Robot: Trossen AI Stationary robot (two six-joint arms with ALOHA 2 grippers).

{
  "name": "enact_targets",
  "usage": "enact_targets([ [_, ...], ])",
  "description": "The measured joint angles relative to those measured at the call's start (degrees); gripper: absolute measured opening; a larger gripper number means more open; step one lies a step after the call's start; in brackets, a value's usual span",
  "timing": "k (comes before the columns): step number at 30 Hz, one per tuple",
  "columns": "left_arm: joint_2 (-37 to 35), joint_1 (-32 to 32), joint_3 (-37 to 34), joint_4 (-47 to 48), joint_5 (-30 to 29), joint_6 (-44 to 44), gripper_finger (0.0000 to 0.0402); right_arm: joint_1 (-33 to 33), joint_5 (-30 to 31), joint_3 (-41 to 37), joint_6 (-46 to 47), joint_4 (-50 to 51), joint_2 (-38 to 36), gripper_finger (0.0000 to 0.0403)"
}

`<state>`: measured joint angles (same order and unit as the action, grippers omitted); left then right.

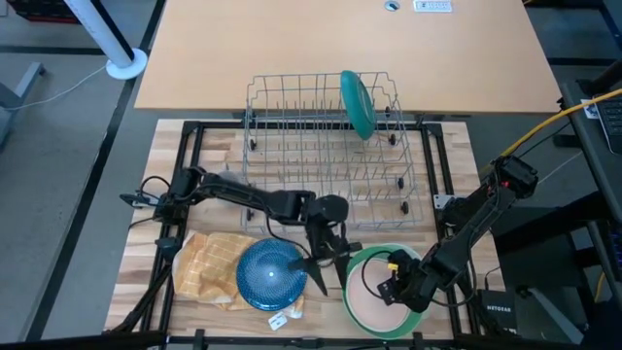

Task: Sort dishes
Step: Move the stacked plates to the bottom left of the table

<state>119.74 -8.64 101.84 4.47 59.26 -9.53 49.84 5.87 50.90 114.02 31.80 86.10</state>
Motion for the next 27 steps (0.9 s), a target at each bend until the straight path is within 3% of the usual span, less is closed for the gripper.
enact_targets([
  [6, 0.0, -2.1, 0.0, 7.4, -21.3, -16.9, 0.0211, 0.0, 0.1, 0.0, -0.2, -2.2, 0.0, 0.0152],
  [8, 0.0, -2.9, 0.0, 8.6, -25.8, -21.8, 0.0211, 0.0, 0.1, 0.0, -0.3, -2.2, 0.0, 0.0152],
  [14, 0.0, -5.8, 0.0, 14.5, -32.0, -33.9, 0.0207, 0.0, -0.1, 0.0, -0.5, -2.4, 0.0, 0.0152],
  [18, 0.4, -8.2, 0.0, 15.5, -37.7, -39.1, 0.0179, 0.0, 1.0, 0.0, -0.5, -3.7, 0.1, 0.0152],
  [27, 0.4, -8.3, 0.0, 14.3, -38.4, -40.3, 0.011, 0.0, 2.6, 0.0, -2.0, -6.5, 0.2, 0.0152],
])
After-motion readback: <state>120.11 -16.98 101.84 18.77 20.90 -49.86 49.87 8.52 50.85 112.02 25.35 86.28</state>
